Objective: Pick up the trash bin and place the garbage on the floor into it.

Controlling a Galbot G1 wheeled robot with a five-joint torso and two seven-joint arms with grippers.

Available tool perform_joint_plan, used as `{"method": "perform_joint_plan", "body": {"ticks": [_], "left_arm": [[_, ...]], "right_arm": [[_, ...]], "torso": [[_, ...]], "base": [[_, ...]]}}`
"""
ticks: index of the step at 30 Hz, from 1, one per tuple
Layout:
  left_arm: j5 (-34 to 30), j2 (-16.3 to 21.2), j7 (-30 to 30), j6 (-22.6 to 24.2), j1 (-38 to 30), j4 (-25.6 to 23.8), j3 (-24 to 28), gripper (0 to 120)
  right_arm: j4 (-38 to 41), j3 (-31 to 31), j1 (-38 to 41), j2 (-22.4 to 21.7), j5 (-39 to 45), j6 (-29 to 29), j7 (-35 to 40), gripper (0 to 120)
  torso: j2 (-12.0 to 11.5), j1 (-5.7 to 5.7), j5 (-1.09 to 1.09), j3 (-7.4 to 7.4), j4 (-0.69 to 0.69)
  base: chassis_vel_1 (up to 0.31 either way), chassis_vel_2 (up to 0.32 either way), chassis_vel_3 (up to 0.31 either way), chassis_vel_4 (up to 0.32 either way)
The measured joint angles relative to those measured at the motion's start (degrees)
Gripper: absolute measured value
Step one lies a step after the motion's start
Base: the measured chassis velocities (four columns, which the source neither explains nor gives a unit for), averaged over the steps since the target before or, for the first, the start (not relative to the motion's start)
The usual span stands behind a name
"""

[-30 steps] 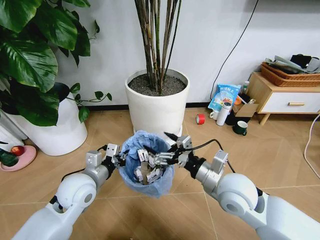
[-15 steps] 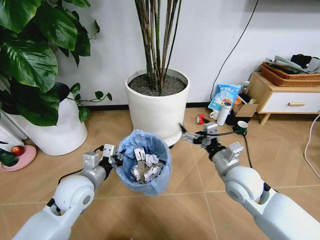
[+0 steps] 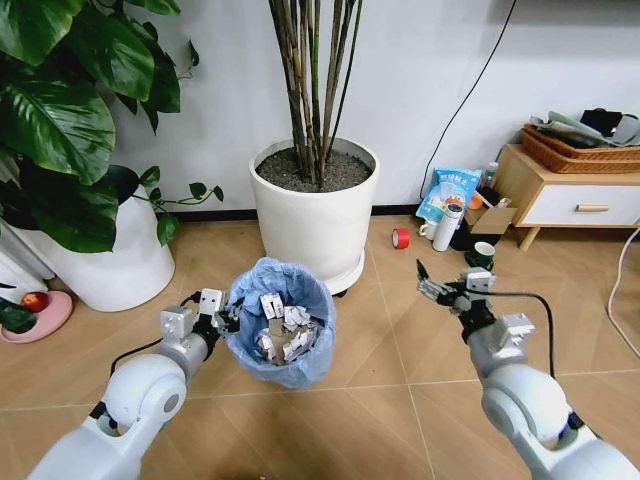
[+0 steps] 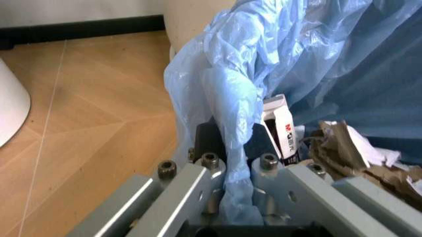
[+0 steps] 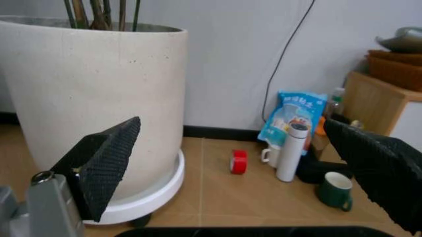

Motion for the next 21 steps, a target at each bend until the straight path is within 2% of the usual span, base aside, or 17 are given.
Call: {"method": "perform_joint_plan", "body": {"ticks": [3, 8, 21], "left_arm": [[1.0, -1.1, 0.1, -0.1, 2.0, -0.5, -0.6, 0], [1.5, -1.5, 0.3, -0.2, 3.0, -1.0, -0.8, 0], [3.1, -2.4, 0.6, -0.7, 4.7, -1.4, -2.6, 0]], "right_arm": [[1.2, 0.5, -2.5, 3.6, -4.0, 0.6, -0.5, 100], [1.9, 0.3, -4.2, 6.6, -7.6, 1.4, -1.3, 100], [3.8, 0.1, -8.1, 9.6, -10.8, 2.7, -1.8, 100]], "torso": [[0.0, 0.00, 0.00, 0.00, 0.02], [0.0, 0.00, 0.00, 0.00, 0.02], [0.0, 0.00, 0.00, 0.00, 0.01]], "base": [[0.000, 0.000, 0.000, 0.000], [0.000, 0.000, 0.000, 0.000], [0.032, 0.034, -0.032, -0.027]]}}
